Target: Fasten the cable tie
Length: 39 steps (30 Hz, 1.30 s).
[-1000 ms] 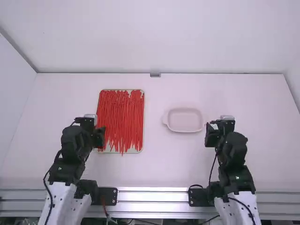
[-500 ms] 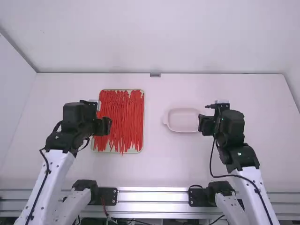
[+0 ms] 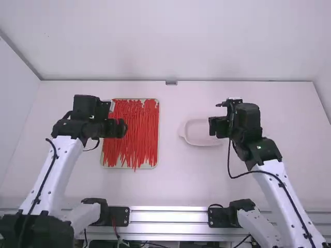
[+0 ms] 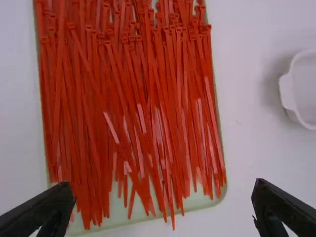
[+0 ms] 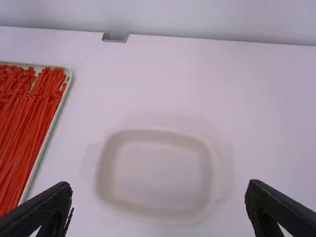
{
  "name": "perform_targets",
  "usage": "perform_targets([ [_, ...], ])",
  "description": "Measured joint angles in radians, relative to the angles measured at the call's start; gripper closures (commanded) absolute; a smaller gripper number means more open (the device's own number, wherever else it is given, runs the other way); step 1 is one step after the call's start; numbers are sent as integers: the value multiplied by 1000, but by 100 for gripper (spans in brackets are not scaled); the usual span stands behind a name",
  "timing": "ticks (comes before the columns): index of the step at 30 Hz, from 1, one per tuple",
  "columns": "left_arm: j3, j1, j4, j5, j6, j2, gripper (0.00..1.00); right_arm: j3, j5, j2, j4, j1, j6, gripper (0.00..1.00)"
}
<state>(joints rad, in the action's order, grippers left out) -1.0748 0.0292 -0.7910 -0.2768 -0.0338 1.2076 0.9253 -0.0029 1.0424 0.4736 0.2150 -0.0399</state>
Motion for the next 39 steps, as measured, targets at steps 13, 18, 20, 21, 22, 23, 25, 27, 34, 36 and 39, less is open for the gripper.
perform_targets([
  [13, -56, 1, -25, -104, 0, 60, 1, 37, -2, 58, -9, 9, -8, 2],
  [18, -56, 1, -44, -24, -23, 60, 1, 37, -1, 93, -23, 9, -12, 2],
  [20, -56, 1, -42, 3, -34, 60, 1, 37, -2, 102, -27, 9, -14, 2],
  [21, -56, 1, -36, 21, -43, 60, 1, 37, -5, 108, -31, 8, -12, 2],
  [22, -56, 1, -28, 36, -50, 60, 1, 37, -2, 114, -35, 9, -14, 2],
  [23, -56, 1, -20, 46, -53, 60, 1, 37, -2, 119, -42, 10, -13, 2],
  [25, -56, 1, -2, 59, -54, 60, 1, 37, -2, 123, -45, 16, -13, 2],
  [27, -56, 1, 5, 69, -57, 60, 1, 37, -2, 123, -45, 28, -13, 2],
  [34, -163, 1, -66, 97, -57, 135, 1, 37, 0, 123, -51, 68, 13, 2],
  [36, -210, 1, -89, 103, -57, 175, 1, 37, -2, 123, -51, 72, 16, 2],
  [39, -319, 1, -142, 106, -53, 282, 1, 37, -2, 123, -51, 70, 21, 2],
])
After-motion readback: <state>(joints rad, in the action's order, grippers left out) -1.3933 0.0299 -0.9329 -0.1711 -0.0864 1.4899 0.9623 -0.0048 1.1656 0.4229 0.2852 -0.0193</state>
